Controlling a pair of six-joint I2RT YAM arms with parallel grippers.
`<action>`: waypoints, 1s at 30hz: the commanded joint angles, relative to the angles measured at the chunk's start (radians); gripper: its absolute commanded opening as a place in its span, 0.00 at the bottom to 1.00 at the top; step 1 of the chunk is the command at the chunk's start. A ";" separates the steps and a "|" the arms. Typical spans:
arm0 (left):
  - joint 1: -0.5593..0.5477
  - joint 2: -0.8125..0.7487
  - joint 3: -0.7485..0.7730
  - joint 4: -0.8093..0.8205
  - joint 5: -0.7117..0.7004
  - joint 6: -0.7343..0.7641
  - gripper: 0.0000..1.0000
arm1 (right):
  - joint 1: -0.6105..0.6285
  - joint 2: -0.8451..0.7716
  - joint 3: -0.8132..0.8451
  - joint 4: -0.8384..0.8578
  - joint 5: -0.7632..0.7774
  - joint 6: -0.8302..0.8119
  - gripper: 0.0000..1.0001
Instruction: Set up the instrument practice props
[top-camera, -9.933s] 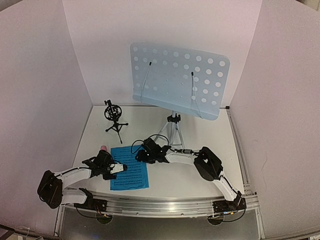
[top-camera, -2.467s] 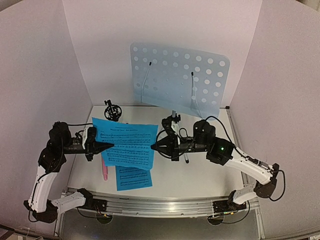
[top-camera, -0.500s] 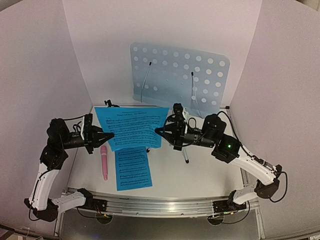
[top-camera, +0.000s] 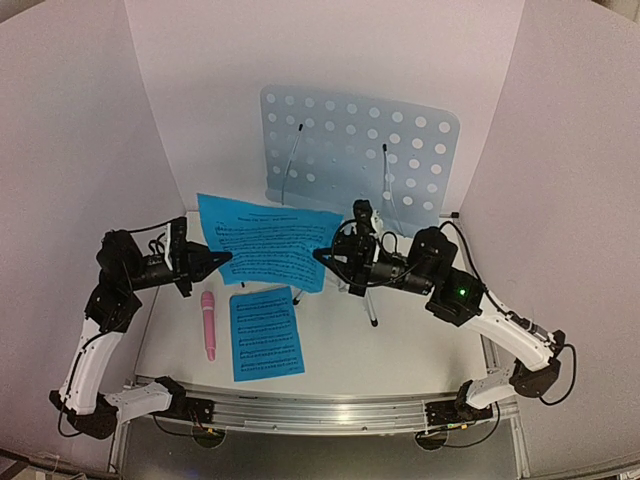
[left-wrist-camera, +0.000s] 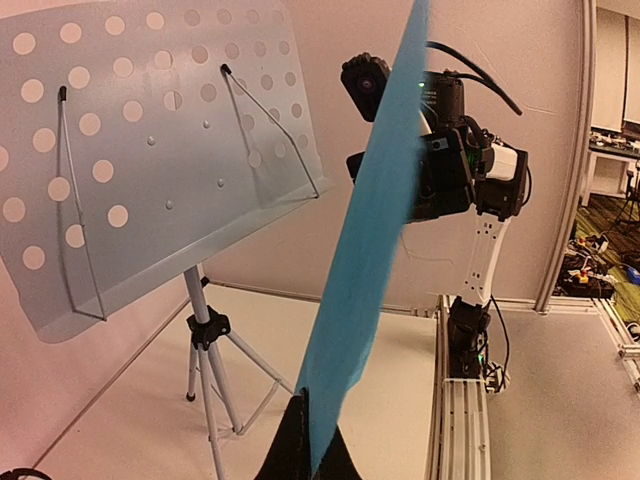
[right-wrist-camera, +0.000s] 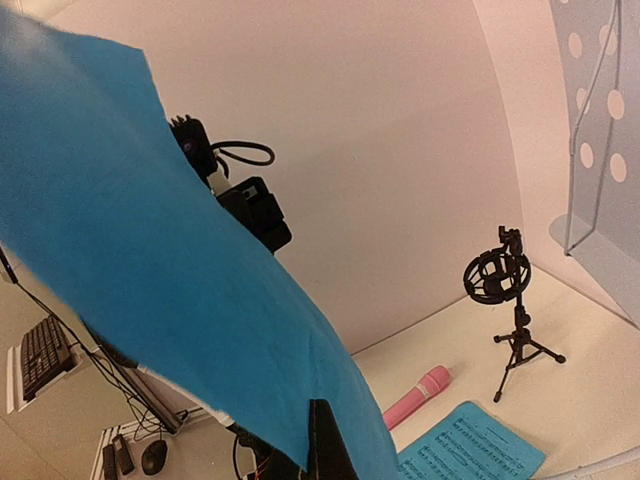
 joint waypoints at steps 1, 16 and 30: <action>0.003 0.013 0.042 0.109 -0.038 -0.018 0.10 | -0.006 -0.012 0.091 0.008 0.144 0.047 0.00; 0.002 0.109 0.073 0.458 -0.224 -0.025 0.60 | -0.007 0.092 0.498 -0.067 0.558 0.015 0.00; -0.043 0.222 0.012 0.639 -0.156 0.531 0.61 | -0.006 0.164 0.528 -0.067 0.649 0.190 0.00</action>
